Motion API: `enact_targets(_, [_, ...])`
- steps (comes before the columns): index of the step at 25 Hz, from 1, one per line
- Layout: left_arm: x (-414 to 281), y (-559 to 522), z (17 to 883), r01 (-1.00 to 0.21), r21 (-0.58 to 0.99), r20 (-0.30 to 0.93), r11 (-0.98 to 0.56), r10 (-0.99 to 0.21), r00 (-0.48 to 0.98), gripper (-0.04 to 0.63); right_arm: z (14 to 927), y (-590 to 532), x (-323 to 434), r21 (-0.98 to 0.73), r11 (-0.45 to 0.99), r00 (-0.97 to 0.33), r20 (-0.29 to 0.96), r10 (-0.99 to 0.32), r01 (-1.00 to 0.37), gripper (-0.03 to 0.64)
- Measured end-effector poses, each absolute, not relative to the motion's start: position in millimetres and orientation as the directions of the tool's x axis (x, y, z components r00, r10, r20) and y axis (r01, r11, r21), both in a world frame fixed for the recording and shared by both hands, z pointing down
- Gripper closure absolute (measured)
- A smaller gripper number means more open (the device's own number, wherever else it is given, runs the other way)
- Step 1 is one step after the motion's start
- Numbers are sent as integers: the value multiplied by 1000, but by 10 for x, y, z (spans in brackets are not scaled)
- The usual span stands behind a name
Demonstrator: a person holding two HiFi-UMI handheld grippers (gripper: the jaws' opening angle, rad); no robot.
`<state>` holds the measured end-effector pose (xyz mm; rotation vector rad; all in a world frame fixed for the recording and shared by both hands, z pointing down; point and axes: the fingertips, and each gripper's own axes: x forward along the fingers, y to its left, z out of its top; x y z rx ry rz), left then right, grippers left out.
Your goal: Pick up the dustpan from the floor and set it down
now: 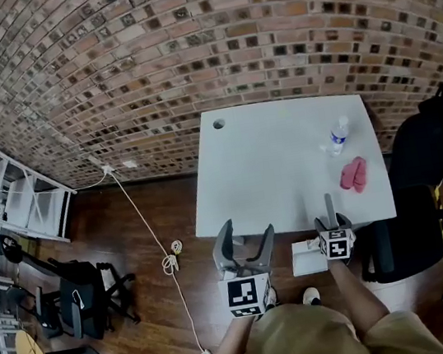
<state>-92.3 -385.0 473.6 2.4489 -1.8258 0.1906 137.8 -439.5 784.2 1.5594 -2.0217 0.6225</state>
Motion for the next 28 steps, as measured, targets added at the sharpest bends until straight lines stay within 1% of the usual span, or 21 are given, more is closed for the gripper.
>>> enact_targets(2, [-889,-3859,4731,-956,-11,143,-293,-947,289,236,7824,-4292,1350,-79,253,-245,633,-734,-964,295])
enact_targets(7, [-870,-3873,4722,-953,14,135,-303,-944,302,236,7417,-4011,1386,-123,275,-296,549,-782,-954,293])
enact_targets(11, [-839,-3889,4670,-949,21,119,-315,-942,315,235,6729,-3882,1510,-141,268,-302,420,-856,-953,293])
enact_targets(14, [-836,-3889,4616,-949,16,104,-315,-943,315,235,6098,-3850,1524,-177,289,-328,269,-905,-941,294])
enact_targets(15, [-833,-3897,4598,-949,17,97,-314,-944,315,235,5882,-3861,1523,-202,297,-337,212,-917,-933,280])
enact_targets(16, [-834,-3905,4584,-950,20,91,-313,-945,313,235,5684,-3876,1520,-228,302,-343,163,-925,-925,232])
enact_targets(17, [-839,-3909,4573,-950,26,87,-310,-946,311,235,5506,-3886,1509,-248,308,-346,126,-930,-918,199])
enact_targets(18, [-844,-3911,4559,-951,32,83,-308,-947,310,235,5342,-3890,1486,-251,319,-351,94,-932,-914,185])
enact_targets(20, [-836,-3911,4502,-950,38,75,-311,-947,313,235,5024,-3888,1398,-202,357,-372,40,-927,-912,184])
enact_targets(23, [-794,-3921,4365,-946,27,51,-322,-945,323,235,4580,-3884,1270,-76,396,-395,-31,-918,-915,189])
enact_targets(26, [-774,-3915,4293,-944,19,42,-330,-943,330,235,4325,-3883,1233,-31,377,-374,-75,-924,-926,258])
enact_targets(28, [-780,-3911,4293,-946,15,43,-325,-945,325,235,4255,-3884,1221,-47,373,-368,-82,-926,-927,264])
